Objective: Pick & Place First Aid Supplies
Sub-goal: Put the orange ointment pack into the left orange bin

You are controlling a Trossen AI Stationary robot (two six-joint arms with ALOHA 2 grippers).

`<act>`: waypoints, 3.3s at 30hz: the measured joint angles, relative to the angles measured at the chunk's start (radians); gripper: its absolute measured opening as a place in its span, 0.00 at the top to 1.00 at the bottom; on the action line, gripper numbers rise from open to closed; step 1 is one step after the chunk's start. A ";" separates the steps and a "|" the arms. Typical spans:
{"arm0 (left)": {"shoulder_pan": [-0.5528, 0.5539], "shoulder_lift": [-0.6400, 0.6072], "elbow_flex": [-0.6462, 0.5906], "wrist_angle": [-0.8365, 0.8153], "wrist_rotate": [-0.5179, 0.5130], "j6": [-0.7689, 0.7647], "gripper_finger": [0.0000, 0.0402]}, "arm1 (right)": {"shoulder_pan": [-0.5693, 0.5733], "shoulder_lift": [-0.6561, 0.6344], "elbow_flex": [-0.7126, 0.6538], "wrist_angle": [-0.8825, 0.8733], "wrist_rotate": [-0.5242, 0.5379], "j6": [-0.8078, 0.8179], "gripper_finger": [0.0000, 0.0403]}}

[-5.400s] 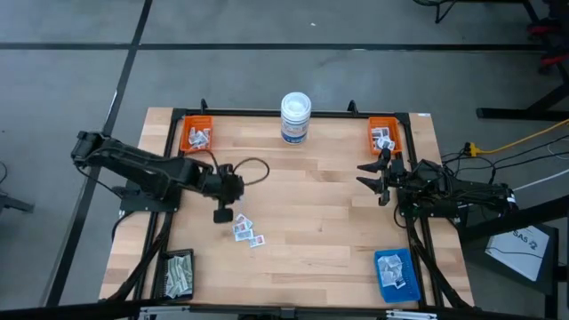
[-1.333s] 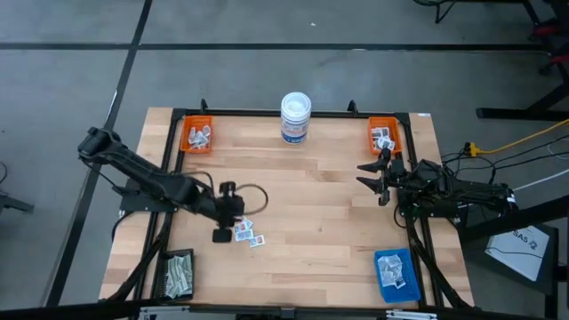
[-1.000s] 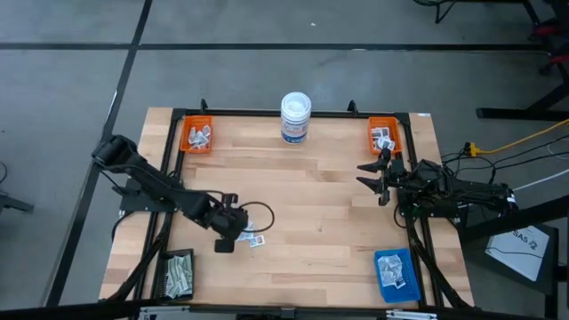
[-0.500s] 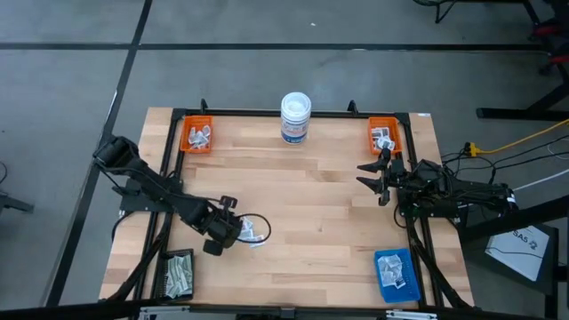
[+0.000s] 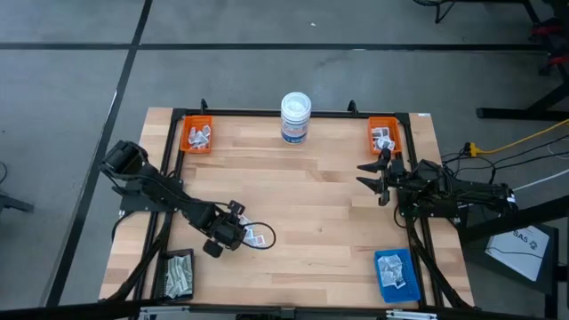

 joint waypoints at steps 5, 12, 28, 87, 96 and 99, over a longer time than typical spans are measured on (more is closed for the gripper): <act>-0.001 0.036 0.002 0.021 0.005 0.003 0.71 | 0.000 0.000 0.000 0.000 0.000 0.000 0.53; 0.000 0.046 0.003 0.021 0.018 -0.018 0.77 | 0.000 0.000 0.000 0.000 0.000 0.000 0.53; 0.001 -0.026 -0.003 0.004 0.105 -0.164 1.00 | 0.000 0.000 0.000 0.000 0.000 0.000 0.53; 0.958 -0.594 0.000 -0.248 -0.215 -0.014 1.00 | 0.000 0.000 0.000 0.000 0.000 0.000 0.53; 1.143 -0.583 0.000 -0.256 -0.239 0.011 1.00 | 0.000 0.000 0.000 0.000 0.000 0.000 0.53; 1.188 -0.558 0.000 -0.256 -0.221 0.013 1.00 | 0.000 0.000 0.000 0.000 0.000 0.000 0.53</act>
